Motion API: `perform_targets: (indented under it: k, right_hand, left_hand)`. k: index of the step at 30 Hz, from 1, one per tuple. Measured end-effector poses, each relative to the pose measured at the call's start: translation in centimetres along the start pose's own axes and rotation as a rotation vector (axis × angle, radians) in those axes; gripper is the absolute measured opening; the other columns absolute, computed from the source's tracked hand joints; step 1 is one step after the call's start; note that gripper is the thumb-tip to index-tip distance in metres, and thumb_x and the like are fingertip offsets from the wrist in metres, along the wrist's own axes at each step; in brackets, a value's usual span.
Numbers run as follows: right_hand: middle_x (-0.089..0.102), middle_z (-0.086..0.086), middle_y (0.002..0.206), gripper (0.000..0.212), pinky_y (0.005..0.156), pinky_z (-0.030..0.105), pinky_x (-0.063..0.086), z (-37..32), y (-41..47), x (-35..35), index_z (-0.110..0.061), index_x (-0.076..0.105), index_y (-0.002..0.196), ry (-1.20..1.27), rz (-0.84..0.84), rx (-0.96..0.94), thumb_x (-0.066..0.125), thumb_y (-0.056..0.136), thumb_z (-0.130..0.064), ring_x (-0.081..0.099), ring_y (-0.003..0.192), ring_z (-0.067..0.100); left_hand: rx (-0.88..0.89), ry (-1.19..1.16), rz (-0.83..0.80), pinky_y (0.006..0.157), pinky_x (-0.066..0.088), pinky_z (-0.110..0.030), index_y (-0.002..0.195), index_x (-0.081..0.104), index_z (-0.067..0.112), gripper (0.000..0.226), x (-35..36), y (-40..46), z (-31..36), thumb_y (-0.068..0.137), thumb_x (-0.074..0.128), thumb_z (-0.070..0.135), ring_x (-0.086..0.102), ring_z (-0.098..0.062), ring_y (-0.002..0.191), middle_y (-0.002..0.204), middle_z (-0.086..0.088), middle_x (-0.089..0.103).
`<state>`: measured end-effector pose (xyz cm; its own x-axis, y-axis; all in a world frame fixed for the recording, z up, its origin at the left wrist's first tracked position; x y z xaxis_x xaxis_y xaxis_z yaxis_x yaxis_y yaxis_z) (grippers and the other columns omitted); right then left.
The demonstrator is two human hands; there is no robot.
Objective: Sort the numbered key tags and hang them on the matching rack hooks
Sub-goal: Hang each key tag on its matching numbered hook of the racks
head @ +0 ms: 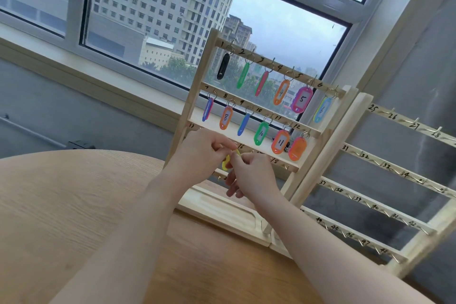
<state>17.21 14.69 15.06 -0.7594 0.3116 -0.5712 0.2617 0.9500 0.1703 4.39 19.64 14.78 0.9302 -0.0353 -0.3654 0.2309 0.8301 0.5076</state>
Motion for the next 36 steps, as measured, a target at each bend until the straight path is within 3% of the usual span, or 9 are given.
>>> perform_targets:
  k: [7,10,16,25,31,36]
  right_hand:
    - [0.064,0.003,0.052,0.043,0.039,0.02,0.041,0.3,-0.5,-0.2,-0.004,0.067,0.083,0.01,-0.022,0.001,0.046,0.106,-0.033,0.064,0.044,0.021]
    - [0.065,0.003,0.054,0.045,0.041,0.021,0.042,0.7,-0.8,-0.1,-0.003,0.068,0.082,0.028,-0.044,0.014,0.047,0.106,-0.035,0.064,0.045,0.021]
    - [0.065,0.003,0.056,0.046,0.043,0.023,0.045,1.1,-0.9,0.1,-0.002,0.069,0.087,0.03,-0.041,0.011,0.047,0.106,-0.039,0.065,0.048,0.02]
    - [0.066,0.004,0.061,0.037,0.044,0.024,0.045,3.2,-3.5,-1.0,-0.005,0.07,0.086,-0.011,-0.155,0.095,0.052,0.104,-0.032,0.064,0.051,0.021]
    - [0.068,0.004,0.06,0.031,0.041,0.02,0.041,5.7,-8.5,-6.4,-0.007,0.068,0.077,-0.132,-0.183,0.09,0.053,0.1,-0.023,0.063,0.049,0.02]
    - [0.066,0.001,0.061,0.03,0.049,0.023,0.043,9.2,-14.3,-13.9,-0.008,0.067,0.078,-0.232,-0.138,0.172,0.056,0.099,-0.026,0.054,0.044,0.014]
  left_hand:
    - [0.015,-0.014,0.041,0.064,0.046,-0.019,0.098,0.076,0.033,0.016,0.1,0.2,-0.1,0.097,0.064,0.022,0.059,-0.005,0.065,0.075,0.006,0.069]
    - [0.003,0.012,0.049,0.068,0.053,-0.024,0.108,0.074,0.036,0.02,0.0,0.2,-0.7,0.097,0.064,0.024,0.062,-0.01,0.07,0.075,0.005,0.068]
    - [0.005,0.075,0.017,0.064,0.044,-0.016,0.114,0.075,0.031,0.021,0.0,0.0,-0.6,0.097,0.064,0.024,0.059,-0.004,0.071,0.077,0.012,0.064]
    - [0.004,0.079,0.011,0.061,0.041,-0.018,0.097,0.068,0.03,0.009,0.3,-0.2,-0.4,0.093,0.068,0.023,0.06,0.0,0.063,0.071,0.009,0.067]
    - [-0.099,0.168,-0.029,0.069,0.054,-0.034,0.086,0.058,0.031,0.014,1.2,-2.4,-0.7,0.092,0.07,0.026,0.063,-0.009,0.073,0.075,0.009,0.068]
    - [-0.089,0.299,-0.217,0.068,0.052,-0.033,0.087,0.056,0.033,0.014,4.6,-5.7,1.8,0.09,0.069,0.037,0.06,-0.008,0.072,0.078,0.011,0.064]
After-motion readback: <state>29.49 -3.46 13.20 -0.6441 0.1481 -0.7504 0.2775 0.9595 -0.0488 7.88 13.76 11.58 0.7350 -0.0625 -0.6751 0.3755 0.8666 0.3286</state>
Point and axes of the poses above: each hand's wrist, its own y-axis towards the middle knuckle, its own x-axis out of the palm, z = x × y, the point moved 4 cm from there along y, towards the middle knuckle
